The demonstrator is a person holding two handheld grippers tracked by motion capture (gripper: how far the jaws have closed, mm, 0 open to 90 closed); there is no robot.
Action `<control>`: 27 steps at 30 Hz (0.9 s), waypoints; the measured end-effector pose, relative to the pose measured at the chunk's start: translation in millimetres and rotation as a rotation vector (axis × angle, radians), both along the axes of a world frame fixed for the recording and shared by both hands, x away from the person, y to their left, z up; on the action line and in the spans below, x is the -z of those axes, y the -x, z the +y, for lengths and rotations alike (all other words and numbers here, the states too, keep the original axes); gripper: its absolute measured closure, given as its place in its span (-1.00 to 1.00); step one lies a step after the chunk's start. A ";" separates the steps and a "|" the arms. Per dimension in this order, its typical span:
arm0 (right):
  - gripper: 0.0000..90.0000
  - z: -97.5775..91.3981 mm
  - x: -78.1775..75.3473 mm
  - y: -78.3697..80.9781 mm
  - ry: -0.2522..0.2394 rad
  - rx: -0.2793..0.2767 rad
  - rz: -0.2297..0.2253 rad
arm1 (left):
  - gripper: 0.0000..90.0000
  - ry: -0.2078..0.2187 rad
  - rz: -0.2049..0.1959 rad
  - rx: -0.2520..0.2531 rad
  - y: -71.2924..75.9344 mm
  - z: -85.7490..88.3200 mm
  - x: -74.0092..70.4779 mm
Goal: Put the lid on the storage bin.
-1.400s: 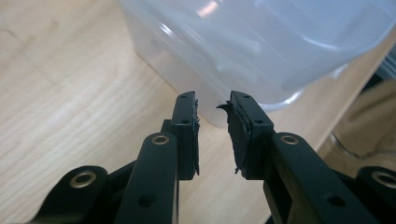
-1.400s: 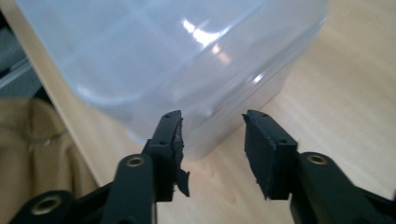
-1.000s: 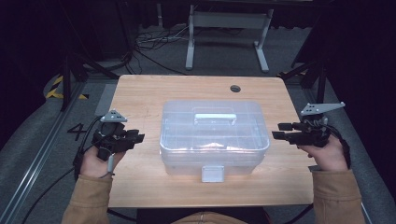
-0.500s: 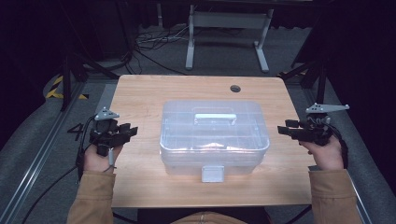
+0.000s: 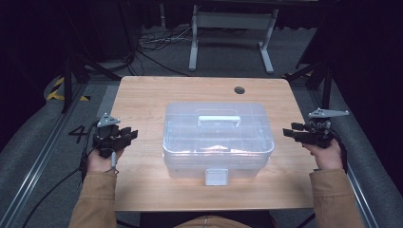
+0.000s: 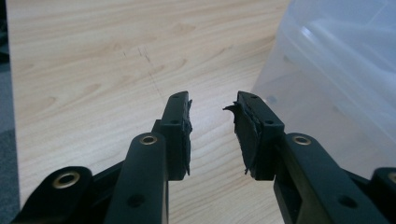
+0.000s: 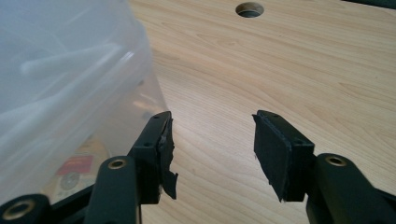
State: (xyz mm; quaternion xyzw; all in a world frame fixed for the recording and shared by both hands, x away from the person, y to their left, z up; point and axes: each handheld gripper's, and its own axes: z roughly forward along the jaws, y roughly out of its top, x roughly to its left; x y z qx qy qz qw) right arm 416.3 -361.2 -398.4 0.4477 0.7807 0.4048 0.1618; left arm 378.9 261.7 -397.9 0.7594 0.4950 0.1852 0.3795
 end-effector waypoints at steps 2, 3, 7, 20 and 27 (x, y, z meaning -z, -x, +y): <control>0.07 -2.6 5.1 -2.3 -0.005 0.013 0.005 | 0.44 0.009 0.015 0.001 -2.1 -0.8 4.0; 0.07 -4.0 7.4 -3.3 -0.005 0.014 0.003 | 0.44 0.010 0.027 0.001 -3.3 -1.3 6.0; 0.05 -8.6 14.7 -5.4 0.001 0.027 -0.010 | 0.41 0.007 0.061 0.007 -8.3 -2.1 14.2; 0.03 -13.2 34.3 -11.2 0.022 0.034 -0.003 | 0.32 0.017 0.120 0.015 -16.6 0.4 30.2; 0.00 -12.9 43.7 -14.1 0.036 0.035 0.004 | 0.29 0.006 0.132 0.024 -19.5 1.3 37.5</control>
